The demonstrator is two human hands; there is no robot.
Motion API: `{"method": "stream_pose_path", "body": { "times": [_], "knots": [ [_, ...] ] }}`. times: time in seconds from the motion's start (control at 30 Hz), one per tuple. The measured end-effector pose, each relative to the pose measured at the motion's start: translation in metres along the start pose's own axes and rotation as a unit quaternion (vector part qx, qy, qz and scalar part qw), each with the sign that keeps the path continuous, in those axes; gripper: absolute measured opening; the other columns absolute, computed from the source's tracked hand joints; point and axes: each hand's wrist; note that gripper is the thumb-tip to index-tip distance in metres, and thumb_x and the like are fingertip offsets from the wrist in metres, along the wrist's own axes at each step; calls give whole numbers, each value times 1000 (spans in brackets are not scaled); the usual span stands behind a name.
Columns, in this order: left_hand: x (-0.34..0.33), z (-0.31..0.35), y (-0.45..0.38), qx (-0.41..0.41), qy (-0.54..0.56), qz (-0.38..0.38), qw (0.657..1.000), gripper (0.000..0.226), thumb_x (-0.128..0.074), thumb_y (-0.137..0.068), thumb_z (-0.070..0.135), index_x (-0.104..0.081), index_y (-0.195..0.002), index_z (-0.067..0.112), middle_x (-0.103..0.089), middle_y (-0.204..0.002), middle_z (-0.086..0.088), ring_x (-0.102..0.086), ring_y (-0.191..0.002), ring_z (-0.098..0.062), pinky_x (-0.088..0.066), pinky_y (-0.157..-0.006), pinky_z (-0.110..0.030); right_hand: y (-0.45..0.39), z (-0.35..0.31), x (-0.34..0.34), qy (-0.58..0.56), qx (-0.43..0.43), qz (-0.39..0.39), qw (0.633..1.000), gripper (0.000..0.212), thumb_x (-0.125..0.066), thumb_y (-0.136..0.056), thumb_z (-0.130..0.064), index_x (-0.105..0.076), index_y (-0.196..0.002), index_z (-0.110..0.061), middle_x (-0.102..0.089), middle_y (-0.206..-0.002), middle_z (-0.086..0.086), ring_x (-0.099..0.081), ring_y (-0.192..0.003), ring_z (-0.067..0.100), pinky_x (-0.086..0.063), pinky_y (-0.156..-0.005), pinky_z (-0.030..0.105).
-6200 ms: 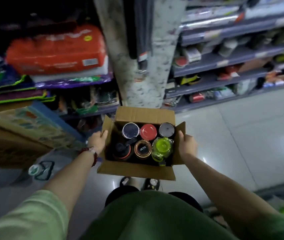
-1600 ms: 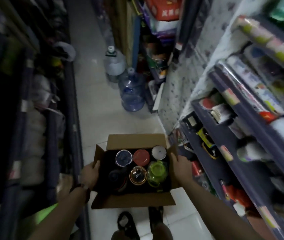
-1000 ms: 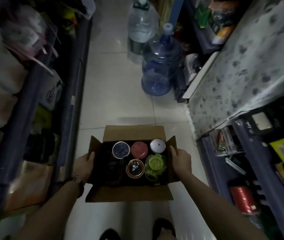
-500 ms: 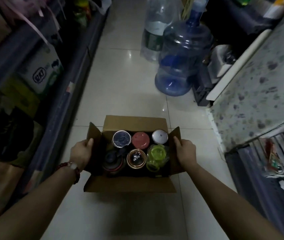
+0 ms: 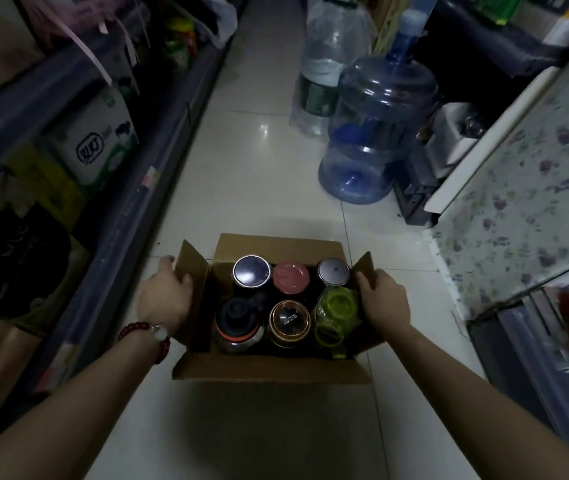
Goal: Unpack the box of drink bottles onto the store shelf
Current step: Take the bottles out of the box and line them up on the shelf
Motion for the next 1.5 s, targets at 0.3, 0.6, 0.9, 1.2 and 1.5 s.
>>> {"method": "stream_pose_path", "body": {
  "times": [0.3,0.6,0.9,1.2,1.5],
  "knots": [
    [-1,38,23,-277,75,13,958,37,-54,-93,24,-54,-127,8,-54,-129,-8,-48,-121,-20,-32,-104,-26,39,-43,4,-86,149,61,983,44,-50,-97,-30,-44,-136,-11,-50,-133,7,-46,-122,20,-38,-97,28],
    [-49,-4,58,-202,209,-80,953,49,-72,-79,35,-56,-124,24,-48,-136,5,-45,-120,-6,-31,-94,-5,69,-4,-29,-201,143,-6,969,61,-68,-82,-47,-45,-135,-29,-46,-141,-3,-43,-128,15,-42,-106,37],
    [-64,-15,54,-159,291,-120,936,50,-73,-75,41,-56,-121,37,-51,-129,8,-51,-119,-11,-41,-100,-26,64,-2,-46,-306,47,22,950,72,-84,-67,-38,-49,-130,-30,-54,-126,-3,-54,-112,16,-48,-91,31],
    [-70,-10,53,-160,350,-109,917,35,-68,-83,33,-59,-116,38,-63,-119,14,-56,-115,-5,-44,-100,-28,69,-5,-48,-342,-5,40,939,62,-82,-73,-28,-48,-125,-24,-58,-108,-3,-57,-102,17,-46,-81,27],
    [-51,6,56,-146,325,-80,931,37,-70,-82,29,-61,-117,33,-64,-117,12,-56,-112,-4,-42,-93,-16,72,-24,-27,-314,5,30,949,62,-81,-73,-27,-50,-126,-24,-57,-109,-6,-54,-103,13,-44,-82,25]
  ]
}}
Point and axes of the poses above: each hand's wrist, its own y-axis away from the middle knuckle, its own x-axis out of the back of the hand, z = x × y
